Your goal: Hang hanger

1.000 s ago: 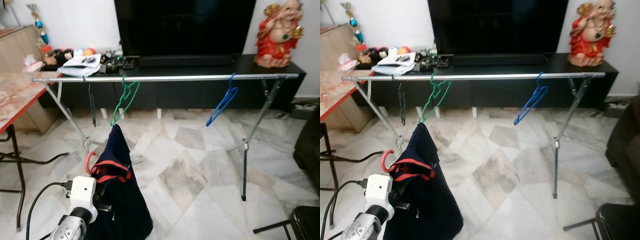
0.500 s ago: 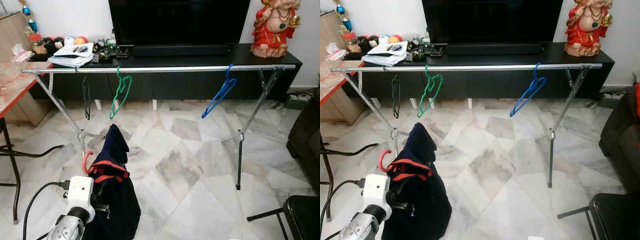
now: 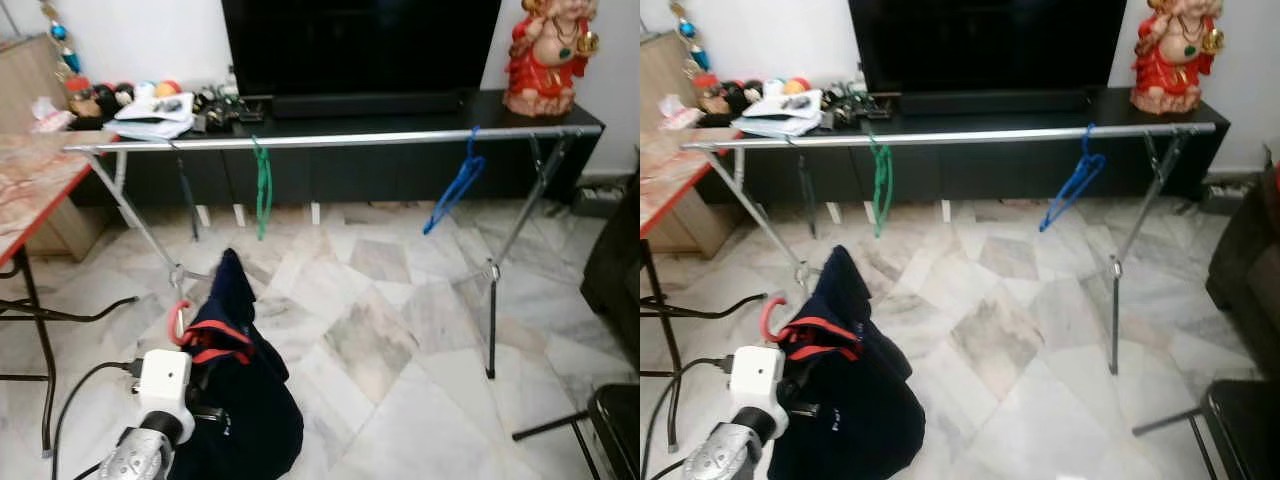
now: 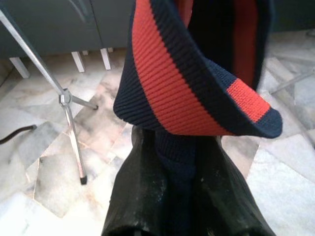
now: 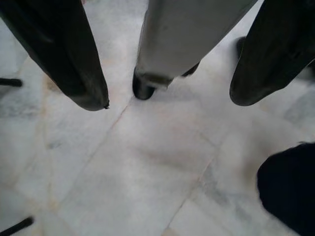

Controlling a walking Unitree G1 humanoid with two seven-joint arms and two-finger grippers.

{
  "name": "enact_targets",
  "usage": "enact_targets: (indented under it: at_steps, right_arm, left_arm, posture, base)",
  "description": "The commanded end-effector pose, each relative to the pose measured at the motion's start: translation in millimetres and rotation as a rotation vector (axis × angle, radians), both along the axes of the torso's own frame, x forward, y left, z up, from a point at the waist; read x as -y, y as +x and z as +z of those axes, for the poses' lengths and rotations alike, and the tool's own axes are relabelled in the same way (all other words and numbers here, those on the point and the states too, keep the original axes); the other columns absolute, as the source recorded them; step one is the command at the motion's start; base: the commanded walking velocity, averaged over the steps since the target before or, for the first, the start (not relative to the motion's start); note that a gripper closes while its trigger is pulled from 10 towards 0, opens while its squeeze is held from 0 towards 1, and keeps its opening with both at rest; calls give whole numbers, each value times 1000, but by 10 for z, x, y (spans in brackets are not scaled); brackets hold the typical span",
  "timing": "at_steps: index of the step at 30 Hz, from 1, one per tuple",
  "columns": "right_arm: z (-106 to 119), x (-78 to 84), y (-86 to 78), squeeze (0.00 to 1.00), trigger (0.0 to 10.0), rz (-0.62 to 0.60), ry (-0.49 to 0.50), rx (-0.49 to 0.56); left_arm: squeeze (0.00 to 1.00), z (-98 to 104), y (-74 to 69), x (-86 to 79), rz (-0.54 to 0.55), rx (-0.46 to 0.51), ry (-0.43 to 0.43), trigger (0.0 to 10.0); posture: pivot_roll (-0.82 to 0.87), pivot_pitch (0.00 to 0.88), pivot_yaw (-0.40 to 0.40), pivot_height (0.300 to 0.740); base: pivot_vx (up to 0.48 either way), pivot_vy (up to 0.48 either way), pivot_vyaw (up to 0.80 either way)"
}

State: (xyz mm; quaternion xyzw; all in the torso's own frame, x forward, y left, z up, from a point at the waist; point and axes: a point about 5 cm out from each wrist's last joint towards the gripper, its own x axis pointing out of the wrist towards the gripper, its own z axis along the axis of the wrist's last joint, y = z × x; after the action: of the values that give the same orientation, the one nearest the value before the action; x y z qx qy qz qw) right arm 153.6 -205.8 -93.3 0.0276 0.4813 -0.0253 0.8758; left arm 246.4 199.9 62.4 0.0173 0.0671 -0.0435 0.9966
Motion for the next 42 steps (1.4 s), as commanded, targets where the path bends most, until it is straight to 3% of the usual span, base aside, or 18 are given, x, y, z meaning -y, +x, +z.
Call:
enact_targets:
  at_steps: [1, 24, 42]
  right_arm:
    - [1, -112, 46, 0, 10000, 9, 26, 12]
    - [0, -116, 46, 0, 10000, 11, 26, 10]
    - [0, -117, 47, 0, 10000, 8, 25, 11]
  left_arm:
    - [0, 77, 21, -76, 18, 31, 16, 10000]
    - [0, 75, 27, -74, 13, 29, 15, 10000]
    - [0, 100, 18, -49, -10, 45, 14, 10000]
  posture:
    - [81, 54, 41, 740]
    - [83, 56, 43, 740]
    - [84, 60, 43, 740]
  base:
    - [0, 382, 0]
    - [0, 381, 0]
    - [0, 0, 0]
